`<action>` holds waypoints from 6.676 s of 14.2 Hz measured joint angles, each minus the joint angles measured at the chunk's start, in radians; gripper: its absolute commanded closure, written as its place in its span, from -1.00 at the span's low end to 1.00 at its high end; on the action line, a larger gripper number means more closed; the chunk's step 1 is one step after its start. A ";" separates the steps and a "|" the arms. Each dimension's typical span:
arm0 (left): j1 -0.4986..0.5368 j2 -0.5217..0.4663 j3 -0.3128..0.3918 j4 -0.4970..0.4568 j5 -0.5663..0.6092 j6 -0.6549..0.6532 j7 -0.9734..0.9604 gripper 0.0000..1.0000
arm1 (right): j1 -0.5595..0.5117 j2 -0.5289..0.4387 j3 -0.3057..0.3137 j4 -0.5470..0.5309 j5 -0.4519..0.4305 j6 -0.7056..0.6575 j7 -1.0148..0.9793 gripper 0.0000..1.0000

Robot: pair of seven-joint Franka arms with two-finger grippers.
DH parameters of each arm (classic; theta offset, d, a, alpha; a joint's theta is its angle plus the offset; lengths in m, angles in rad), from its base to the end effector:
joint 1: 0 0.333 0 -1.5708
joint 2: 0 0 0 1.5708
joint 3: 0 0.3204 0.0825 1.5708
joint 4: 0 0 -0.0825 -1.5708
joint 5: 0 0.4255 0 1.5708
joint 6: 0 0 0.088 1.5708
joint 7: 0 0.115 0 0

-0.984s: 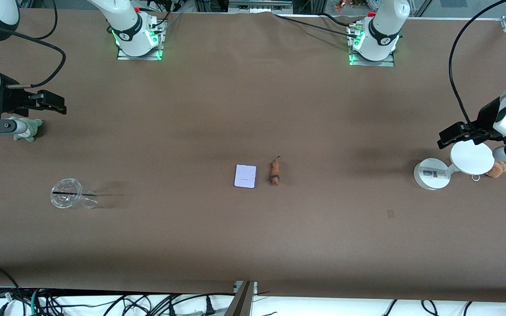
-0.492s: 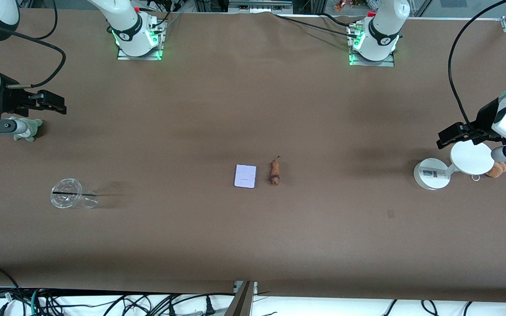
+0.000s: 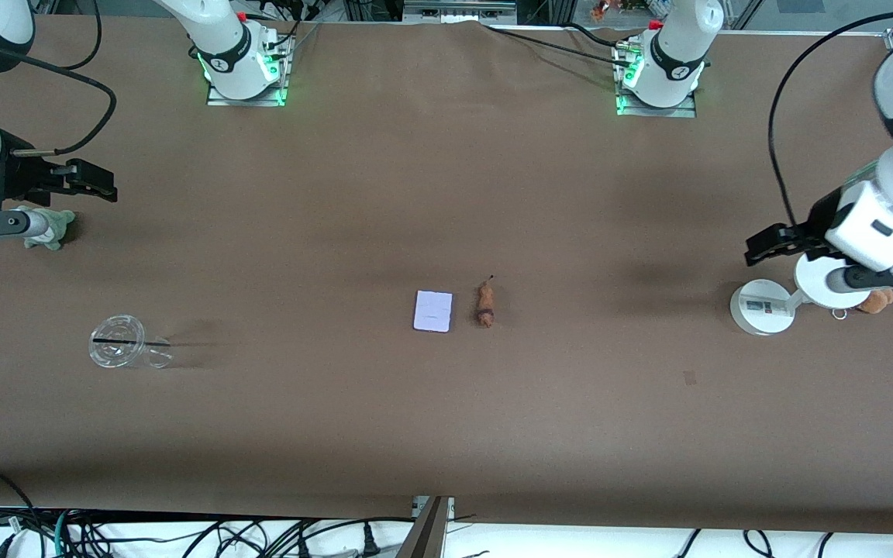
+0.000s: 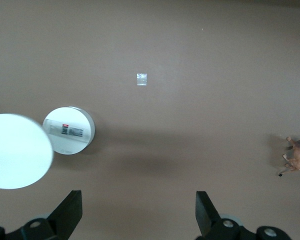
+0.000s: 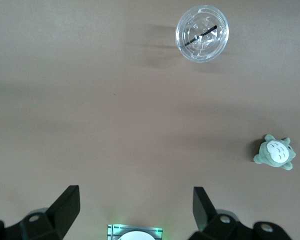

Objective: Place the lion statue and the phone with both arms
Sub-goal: 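Move the left gripper over the brown lion statue, then grasp and lift the lion with the left gripper while the right gripper approaches the phone, then carry the lion toward the white lamp while the right gripper grasps the phone, then set the lion down with the left gripper while the right gripper carries the phone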

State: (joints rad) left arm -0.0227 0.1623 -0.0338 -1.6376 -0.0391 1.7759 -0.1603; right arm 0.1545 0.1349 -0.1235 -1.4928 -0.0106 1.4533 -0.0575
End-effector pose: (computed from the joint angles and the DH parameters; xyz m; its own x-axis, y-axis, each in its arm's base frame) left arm 0.6503 -0.0393 0.5026 0.9933 0.1117 -0.0307 0.1129 -0.9928 0.0391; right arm 0.6204 0.0225 0.5697 0.9811 0.0849 -0.1737 0.0892 -0.9959 0.0172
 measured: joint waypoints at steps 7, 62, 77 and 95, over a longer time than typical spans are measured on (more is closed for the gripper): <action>-0.020 0.187 -0.175 -0.017 -0.031 0.199 -0.158 -1.00 | 0.000 0.000 0.000 0.000 0.000 0.000 0.000 -1.00; -0.054 0.528 -0.013 0.184 0.132 0.292 -0.217 1.00 | 0.537 0.566 0.014 0.014 0.029 0.879 0.944 -1.00; 0.044 0.560 -0.015 0.028 0.141 0.561 0.011 0.52 | 0.637 0.796 0.008 0.175 -0.030 0.961 0.998 -1.00; 0.049 0.536 -0.015 0.050 0.157 0.527 0.012 -0.49 | 0.465 0.727 -0.025 0.226 -0.004 0.749 0.594 0.43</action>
State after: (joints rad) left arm 0.0264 0.6981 -0.0485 -1.5877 0.1179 2.3029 -0.1487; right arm 0.6196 0.8620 -0.1487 -1.2665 -0.0145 2.2024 0.5366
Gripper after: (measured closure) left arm 0.260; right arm 0.154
